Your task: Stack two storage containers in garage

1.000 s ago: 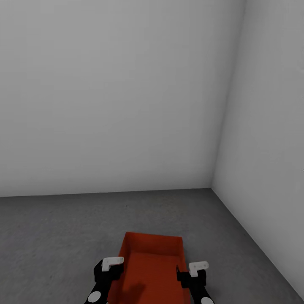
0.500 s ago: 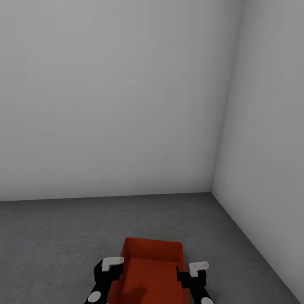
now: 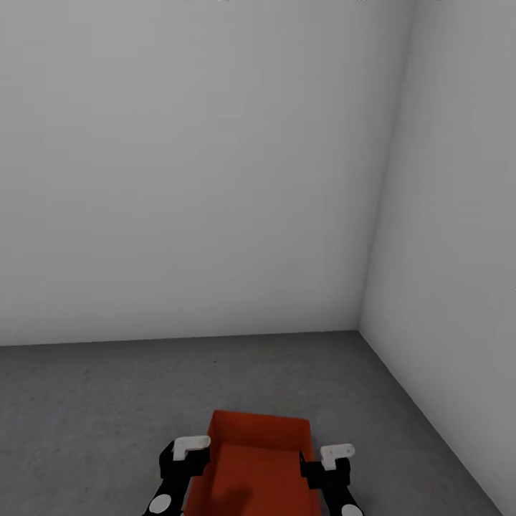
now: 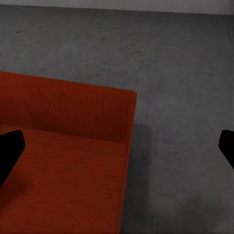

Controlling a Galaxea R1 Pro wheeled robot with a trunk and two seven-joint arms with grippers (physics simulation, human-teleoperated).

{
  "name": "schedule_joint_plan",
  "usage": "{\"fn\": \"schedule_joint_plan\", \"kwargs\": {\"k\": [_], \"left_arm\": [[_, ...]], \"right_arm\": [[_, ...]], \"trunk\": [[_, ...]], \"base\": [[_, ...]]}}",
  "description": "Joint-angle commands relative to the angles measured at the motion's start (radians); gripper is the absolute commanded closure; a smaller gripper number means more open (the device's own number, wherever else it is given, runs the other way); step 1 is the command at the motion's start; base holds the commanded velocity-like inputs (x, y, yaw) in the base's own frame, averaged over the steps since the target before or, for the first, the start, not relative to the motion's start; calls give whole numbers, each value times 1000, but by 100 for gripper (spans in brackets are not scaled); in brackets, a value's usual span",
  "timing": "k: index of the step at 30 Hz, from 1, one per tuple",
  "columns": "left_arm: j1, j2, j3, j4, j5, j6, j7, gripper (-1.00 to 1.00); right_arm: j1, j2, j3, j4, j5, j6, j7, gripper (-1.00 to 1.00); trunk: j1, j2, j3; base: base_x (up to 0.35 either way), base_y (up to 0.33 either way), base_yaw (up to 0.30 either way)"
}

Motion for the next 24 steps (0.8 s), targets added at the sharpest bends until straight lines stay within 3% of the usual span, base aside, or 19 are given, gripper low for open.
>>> {"fn": "schedule_joint_plan", "kwargs": {"k": [1, 24], "left_arm": [[-1, 1, -9, 1, 10, -4, 6, -100], [-1, 1, -9, 1, 10, -4, 6, -100]], "right_arm": [[-1, 0, 7, 1, 5, 0, -10, -100], [-1, 0, 6, 1, 5, 2, -11, -100]], "trunk": [[-4, 7, 2], [-92, 168, 74]], "base": [[0, 0, 0], [0, 0, 0]]}}
